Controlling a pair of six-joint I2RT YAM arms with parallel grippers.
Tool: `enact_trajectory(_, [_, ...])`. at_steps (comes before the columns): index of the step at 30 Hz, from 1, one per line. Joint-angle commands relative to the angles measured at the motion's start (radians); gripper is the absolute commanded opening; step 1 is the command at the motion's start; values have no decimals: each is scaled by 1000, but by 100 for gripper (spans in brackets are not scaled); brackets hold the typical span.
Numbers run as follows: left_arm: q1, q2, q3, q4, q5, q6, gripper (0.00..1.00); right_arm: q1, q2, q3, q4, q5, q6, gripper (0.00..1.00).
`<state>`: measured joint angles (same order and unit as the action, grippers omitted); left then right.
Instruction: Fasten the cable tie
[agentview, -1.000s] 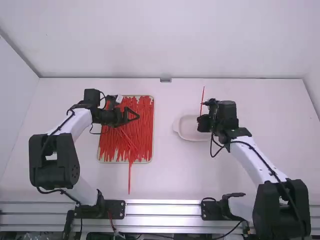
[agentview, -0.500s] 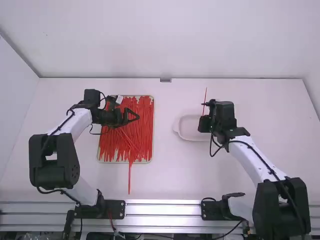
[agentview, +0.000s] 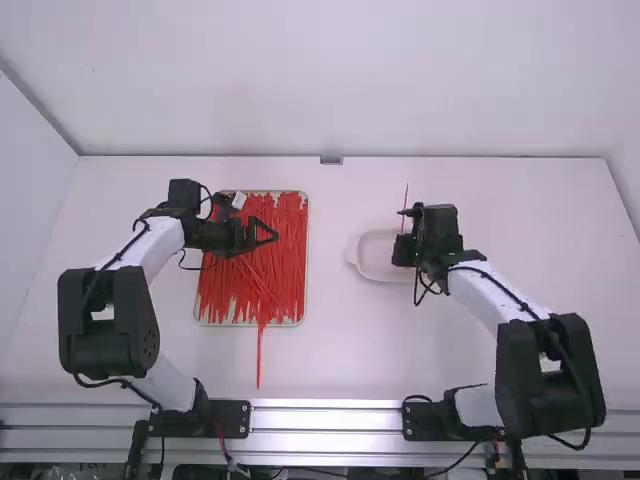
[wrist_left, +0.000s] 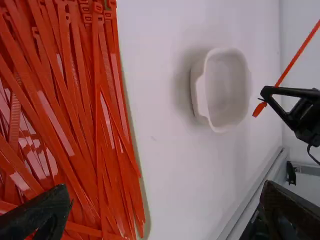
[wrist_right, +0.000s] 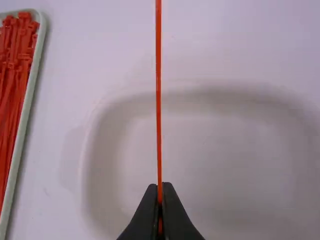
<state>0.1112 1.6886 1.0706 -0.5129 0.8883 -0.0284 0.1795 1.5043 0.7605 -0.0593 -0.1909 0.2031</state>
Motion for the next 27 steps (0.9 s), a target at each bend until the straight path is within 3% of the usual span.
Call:
enact_trajectory(1, [0, -17, 19, -7, 11, 18, 99, -3, 26, 24, 8, 6, 2, 0])
enact_trajectory(22, [0, -17, 18, -6, 11, 22, 99, -3, 74, 24, 72, 9, 1, 0])
enact_trajectory(25, [0, -17, 18, -6, 11, 21, 99, -1, 74, 24, 76, 9, 1, 8])
enact_trajectory(27, [0, -17, 18, -6, 11, 22, 99, -3, 74, 24, 75, 10, 2, 28])
